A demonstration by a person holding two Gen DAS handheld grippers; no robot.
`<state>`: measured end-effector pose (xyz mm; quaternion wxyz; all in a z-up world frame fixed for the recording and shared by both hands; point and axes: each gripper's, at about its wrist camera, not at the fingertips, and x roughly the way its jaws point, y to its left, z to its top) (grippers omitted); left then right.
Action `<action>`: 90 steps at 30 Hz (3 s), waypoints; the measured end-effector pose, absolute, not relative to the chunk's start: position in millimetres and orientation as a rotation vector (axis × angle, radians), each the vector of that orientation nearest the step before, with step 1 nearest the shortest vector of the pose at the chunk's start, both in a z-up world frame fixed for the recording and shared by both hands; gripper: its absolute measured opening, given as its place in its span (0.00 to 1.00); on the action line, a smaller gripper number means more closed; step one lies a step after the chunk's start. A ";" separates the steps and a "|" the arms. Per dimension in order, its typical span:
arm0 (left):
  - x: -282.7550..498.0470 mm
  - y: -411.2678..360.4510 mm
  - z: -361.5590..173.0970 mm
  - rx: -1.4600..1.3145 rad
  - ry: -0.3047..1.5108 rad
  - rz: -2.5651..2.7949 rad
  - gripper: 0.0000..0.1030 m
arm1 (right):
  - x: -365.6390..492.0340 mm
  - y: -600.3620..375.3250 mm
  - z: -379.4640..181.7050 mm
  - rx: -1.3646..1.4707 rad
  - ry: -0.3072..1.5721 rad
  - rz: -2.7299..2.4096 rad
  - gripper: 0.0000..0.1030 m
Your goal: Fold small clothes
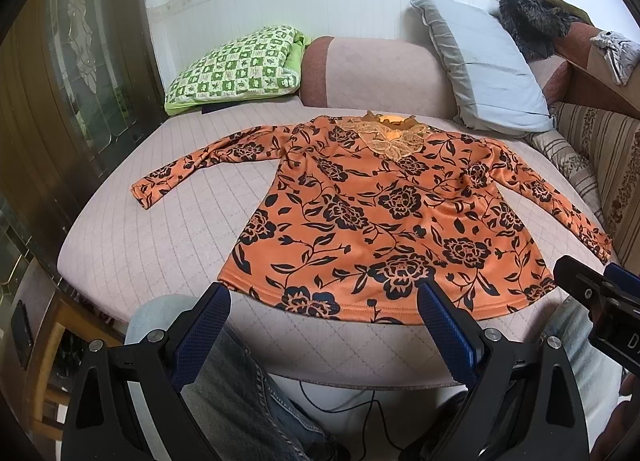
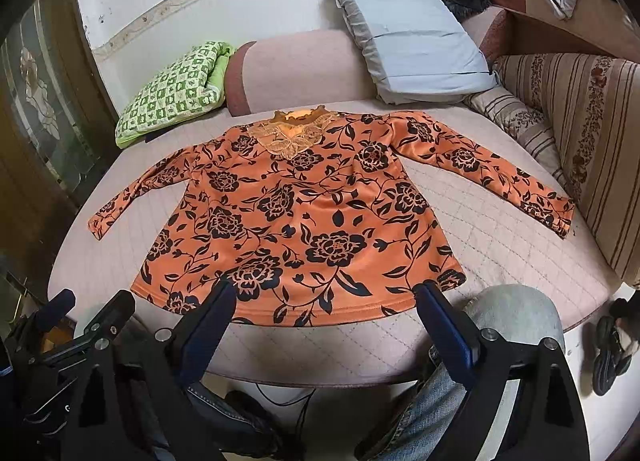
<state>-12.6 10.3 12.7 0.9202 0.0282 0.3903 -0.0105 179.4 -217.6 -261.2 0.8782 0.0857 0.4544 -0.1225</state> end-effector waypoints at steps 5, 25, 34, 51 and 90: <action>-17.7 9.1 16.2 0.061 0.792 -0.023 0.93 | 178.1 -218.3 -256.7 0.185 0.945 -0.246 0.83; 77.3 -49.2 4.8 0.097 0.854 -0.218 0.92 | 209.2 -340.3 -295.6 0.518 0.969 -0.335 0.81; 161.8 -147.4 -12.2 0.200 0.882 -0.318 0.92 | 243.1 -441.3 -315.3 0.557 0.961 -0.542 0.80; 223.3 -239.8 -52.3 0.221 0.937 -0.379 0.92 | 249.6 -535.1 -347.6 0.642 0.983 -0.631 0.79; 229.3 16.1 -57.2 -0.208 0.998 -0.227 0.91 | 349.0 -348.1 -214.0 0.129 0.743 -0.261 0.07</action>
